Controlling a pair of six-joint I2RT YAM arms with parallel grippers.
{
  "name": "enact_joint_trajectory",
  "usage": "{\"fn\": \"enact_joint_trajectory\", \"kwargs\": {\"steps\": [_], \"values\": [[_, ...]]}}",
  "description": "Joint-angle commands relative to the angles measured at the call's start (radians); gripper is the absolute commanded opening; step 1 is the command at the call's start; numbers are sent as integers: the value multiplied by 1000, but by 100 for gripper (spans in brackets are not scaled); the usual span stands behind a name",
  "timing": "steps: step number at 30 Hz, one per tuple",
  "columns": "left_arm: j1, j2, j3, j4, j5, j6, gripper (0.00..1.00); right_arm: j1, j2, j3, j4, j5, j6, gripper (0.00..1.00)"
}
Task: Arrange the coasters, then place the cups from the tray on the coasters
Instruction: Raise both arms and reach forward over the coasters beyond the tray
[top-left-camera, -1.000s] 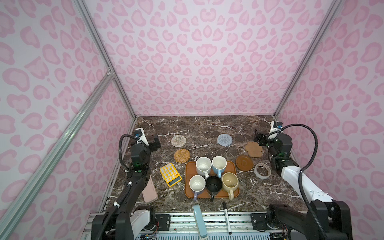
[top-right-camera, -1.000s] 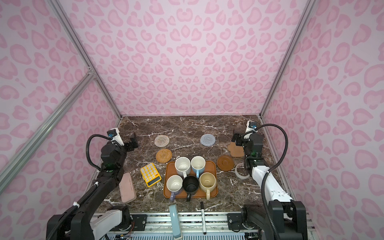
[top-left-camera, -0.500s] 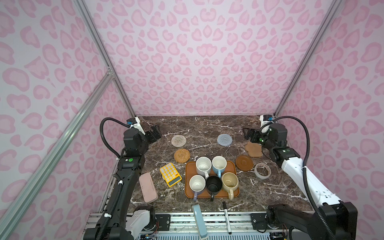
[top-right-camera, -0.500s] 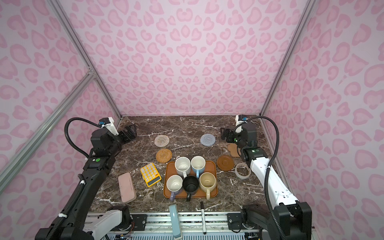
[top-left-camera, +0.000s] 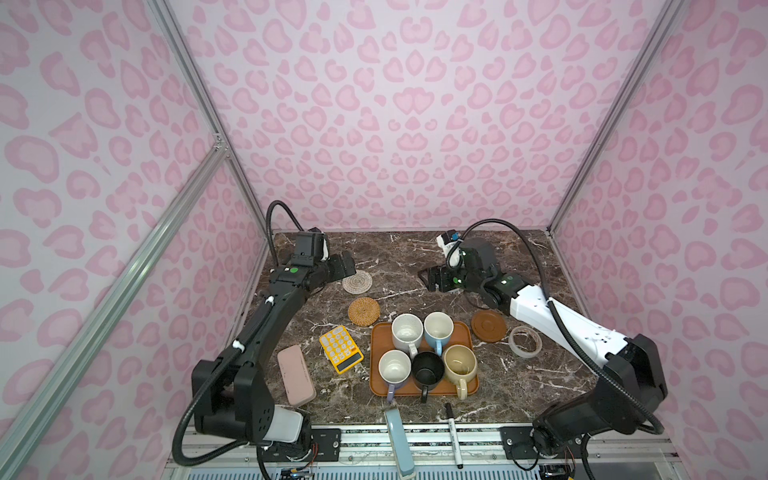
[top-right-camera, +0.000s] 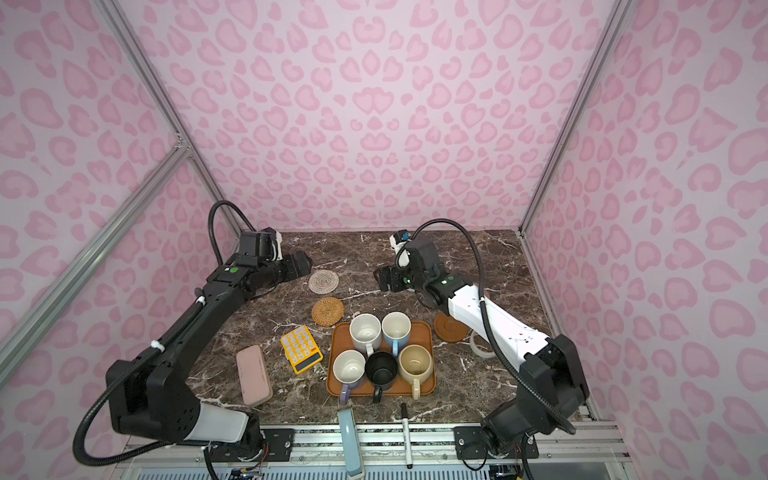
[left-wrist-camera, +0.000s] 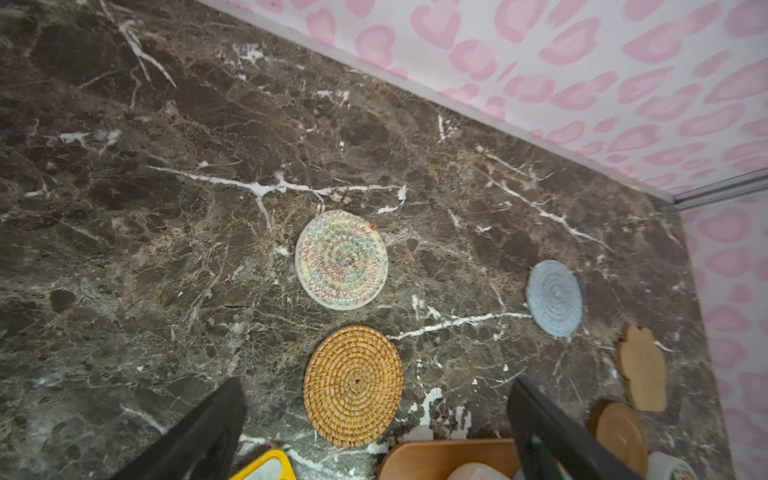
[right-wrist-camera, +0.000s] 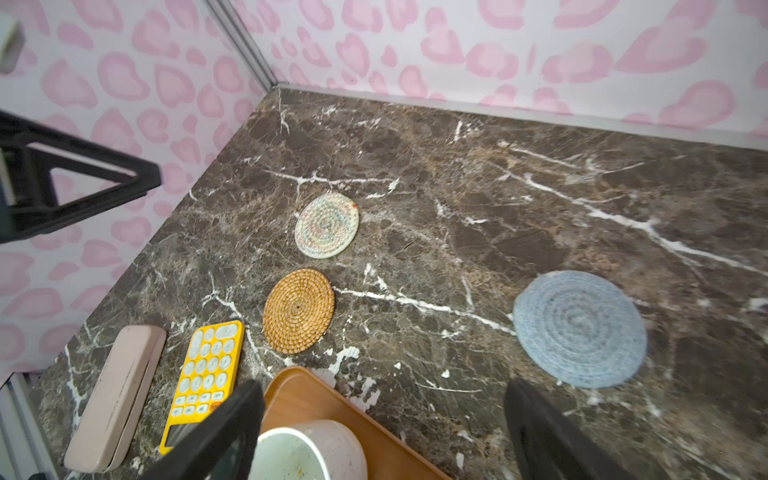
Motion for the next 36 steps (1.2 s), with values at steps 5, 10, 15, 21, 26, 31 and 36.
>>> {"fn": "enact_joint_trajectory", "kwargs": {"steps": [5, 10, 15, 21, 26, 31, 36], "values": [[-29, 234, 118, -72, -51, 15, 91, 85, 135, 118, -65, 26, 27, 90], [-37, 417, 240, -90, -65, 24, 83, 113, 177, 154, -60, 23, 40, 91], [-43, 550, 330, -100, -53, 21, 69, 108, 186, 152, -74, 37, 46, 90], [-60, 659, 409, -134, -78, 32, 66, 66, 206, 163, -116, -8, 93, 90], [-63, 702, 421, -111, -50, 55, 64, 51, 189, 137, -96, -24, 115, 89], [-64, 698, 392, -124, -46, 35, 63, 46, 177, 127, -99, -22, 116, 89], [-73, 641, 327, -114, -23, 10, 57, 41, 165, 110, -100, -24, 117, 89]]}}
